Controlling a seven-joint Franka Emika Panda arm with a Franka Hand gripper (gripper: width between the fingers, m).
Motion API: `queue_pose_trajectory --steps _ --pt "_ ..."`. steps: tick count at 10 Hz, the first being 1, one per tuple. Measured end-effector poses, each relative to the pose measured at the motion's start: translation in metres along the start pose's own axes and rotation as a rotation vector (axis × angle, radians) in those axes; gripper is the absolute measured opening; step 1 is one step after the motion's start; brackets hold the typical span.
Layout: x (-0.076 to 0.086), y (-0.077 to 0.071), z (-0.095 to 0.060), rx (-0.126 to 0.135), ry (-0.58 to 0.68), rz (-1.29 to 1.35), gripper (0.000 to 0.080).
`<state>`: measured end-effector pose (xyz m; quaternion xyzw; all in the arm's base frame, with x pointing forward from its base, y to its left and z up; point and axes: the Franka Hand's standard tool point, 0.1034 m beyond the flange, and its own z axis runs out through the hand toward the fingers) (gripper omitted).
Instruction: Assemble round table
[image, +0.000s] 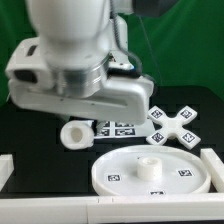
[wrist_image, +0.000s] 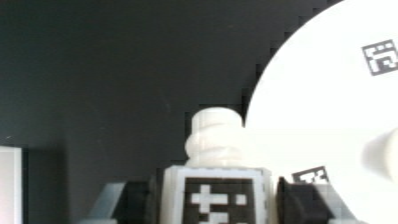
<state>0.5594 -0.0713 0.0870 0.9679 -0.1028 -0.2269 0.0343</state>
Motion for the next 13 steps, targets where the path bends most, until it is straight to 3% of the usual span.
queue_pose_trajectory --steps 1,2,4,5,6,10,12,13 --pt "0.009 -0.003 -0.004 0.007 0.097 -0.004 0.0310" --pt "0.005 -0.011 -0.006 0.016 0.177 0.000 0.0310" --pt "-0.024 -0.054 -0.010 0.050 0.353 -0.003 0.0310" --pt "-0.037 -0.065 -0.007 0.063 0.409 0.002 0.0310" --pt "-0.042 -0.074 -0.005 0.072 0.448 0.005 0.0310" --pt "-0.033 -0.086 -0.008 0.113 0.722 -0.019 0.0310" --pt "-0.048 -0.115 -0.008 0.152 0.904 -0.054 0.0310" --pt "-0.052 -0.122 -0.002 0.147 0.975 -0.060 0.0310"
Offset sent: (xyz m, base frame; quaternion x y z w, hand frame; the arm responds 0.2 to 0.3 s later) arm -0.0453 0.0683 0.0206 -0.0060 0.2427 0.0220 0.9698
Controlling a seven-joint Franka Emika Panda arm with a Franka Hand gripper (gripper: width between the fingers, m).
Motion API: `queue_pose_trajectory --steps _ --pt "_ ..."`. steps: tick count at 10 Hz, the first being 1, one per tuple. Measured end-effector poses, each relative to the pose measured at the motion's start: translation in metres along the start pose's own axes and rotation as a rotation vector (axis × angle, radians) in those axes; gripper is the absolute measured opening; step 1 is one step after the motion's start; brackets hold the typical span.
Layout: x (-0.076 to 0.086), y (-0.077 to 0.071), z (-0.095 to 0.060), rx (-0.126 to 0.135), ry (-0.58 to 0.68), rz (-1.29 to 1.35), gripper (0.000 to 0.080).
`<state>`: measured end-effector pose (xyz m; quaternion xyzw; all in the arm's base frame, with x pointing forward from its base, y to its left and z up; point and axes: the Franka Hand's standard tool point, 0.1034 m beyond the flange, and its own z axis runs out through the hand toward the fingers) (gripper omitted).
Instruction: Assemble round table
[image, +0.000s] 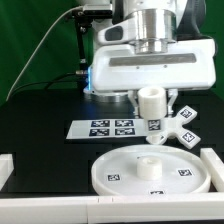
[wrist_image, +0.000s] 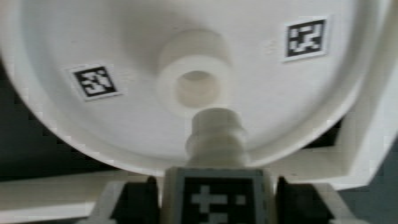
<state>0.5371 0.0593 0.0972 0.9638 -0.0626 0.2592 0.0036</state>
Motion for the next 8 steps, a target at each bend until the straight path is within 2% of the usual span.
queue_pose_trajectory --steps 1,2,3,5,8 --pt "-0.002 0.002 0.003 -0.009 0.045 -0.009 0.0310" --pt "-0.011 0.004 0.009 -0.021 -0.003 -0.017 0.0310" --pt "-0.008 0.003 0.008 -0.021 -0.001 -0.036 0.0310" --pt "-0.010 0.009 0.018 -0.043 -0.007 -0.098 0.0310" --pt "-0.005 0.013 0.022 -0.049 -0.003 -0.096 0.0310"
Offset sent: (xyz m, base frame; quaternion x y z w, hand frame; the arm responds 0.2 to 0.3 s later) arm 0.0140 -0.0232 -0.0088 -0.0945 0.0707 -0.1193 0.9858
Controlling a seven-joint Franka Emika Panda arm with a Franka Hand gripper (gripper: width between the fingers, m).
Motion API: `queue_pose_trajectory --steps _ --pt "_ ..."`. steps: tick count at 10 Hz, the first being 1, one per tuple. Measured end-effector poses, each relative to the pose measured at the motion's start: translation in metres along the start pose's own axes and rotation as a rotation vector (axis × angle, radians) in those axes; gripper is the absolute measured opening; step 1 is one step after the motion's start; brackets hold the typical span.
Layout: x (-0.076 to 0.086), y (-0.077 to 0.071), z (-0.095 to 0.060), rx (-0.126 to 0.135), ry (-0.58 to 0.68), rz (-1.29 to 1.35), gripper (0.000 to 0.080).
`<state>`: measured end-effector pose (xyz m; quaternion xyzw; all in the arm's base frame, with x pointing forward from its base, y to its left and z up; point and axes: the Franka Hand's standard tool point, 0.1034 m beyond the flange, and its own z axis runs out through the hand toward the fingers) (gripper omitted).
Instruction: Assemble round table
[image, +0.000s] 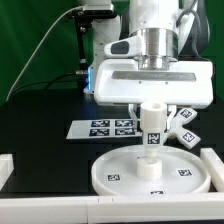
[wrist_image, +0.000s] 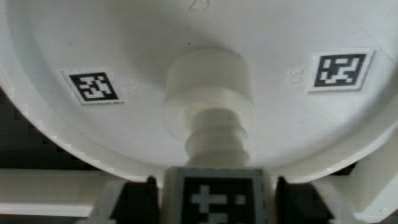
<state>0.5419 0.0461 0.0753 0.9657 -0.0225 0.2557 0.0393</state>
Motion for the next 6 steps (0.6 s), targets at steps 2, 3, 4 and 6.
queue_pose_trajectory --steps 2,3,4,6 --pt "0.000 0.004 0.004 -0.007 -0.001 0.004 0.0310" --pt "-0.002 0.004 0.007 -0.010 -0.005 0.003 0.0310" --pt "-0.001 0.004 0.009 -0.012 -0.003 0.001 0.0310" --pt "-0.006 0.004 0.015 -0.016 -0.012 -0.005 0.0310"
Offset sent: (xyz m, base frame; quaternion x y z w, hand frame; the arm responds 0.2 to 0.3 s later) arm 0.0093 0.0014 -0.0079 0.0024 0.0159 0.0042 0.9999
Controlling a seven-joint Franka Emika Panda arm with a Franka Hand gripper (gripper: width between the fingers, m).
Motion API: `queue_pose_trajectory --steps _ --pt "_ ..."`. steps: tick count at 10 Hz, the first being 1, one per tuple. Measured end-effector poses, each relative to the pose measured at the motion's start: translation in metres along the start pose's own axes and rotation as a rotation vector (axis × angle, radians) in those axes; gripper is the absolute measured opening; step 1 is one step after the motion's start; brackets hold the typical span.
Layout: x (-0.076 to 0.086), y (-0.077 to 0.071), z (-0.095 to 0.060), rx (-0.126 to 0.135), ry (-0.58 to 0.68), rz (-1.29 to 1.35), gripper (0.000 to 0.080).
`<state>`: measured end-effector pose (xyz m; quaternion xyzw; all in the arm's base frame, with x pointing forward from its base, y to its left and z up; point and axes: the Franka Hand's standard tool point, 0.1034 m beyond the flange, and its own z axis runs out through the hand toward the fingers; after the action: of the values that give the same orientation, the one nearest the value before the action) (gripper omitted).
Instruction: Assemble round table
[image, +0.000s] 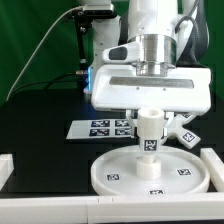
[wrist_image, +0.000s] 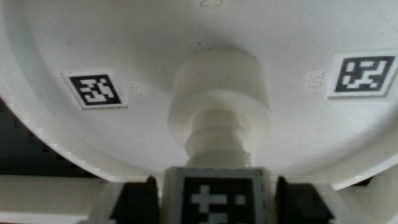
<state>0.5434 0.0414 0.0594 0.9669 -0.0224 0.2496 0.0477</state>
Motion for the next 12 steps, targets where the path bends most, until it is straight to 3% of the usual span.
queue_pose_trajectory --steps 7,9,10,11,12 --pt "-0.005 -0.002 0.004 -0.004 0.000 0.004 0.0311" --pt "-0.007 -0.002 0.006 -0.005 -0.015 -0.001 0.0352" --pt "-0.007 -0.002 0.004 -0.002 -0.027 -0.005 0.0528" --pt "0.001 -0.004 -0.006 0.011 -0.032 -0.003 0.0628" --pt "0.007 -0.004 -0.015 0.020 -0.034 -0.001 0.0628"
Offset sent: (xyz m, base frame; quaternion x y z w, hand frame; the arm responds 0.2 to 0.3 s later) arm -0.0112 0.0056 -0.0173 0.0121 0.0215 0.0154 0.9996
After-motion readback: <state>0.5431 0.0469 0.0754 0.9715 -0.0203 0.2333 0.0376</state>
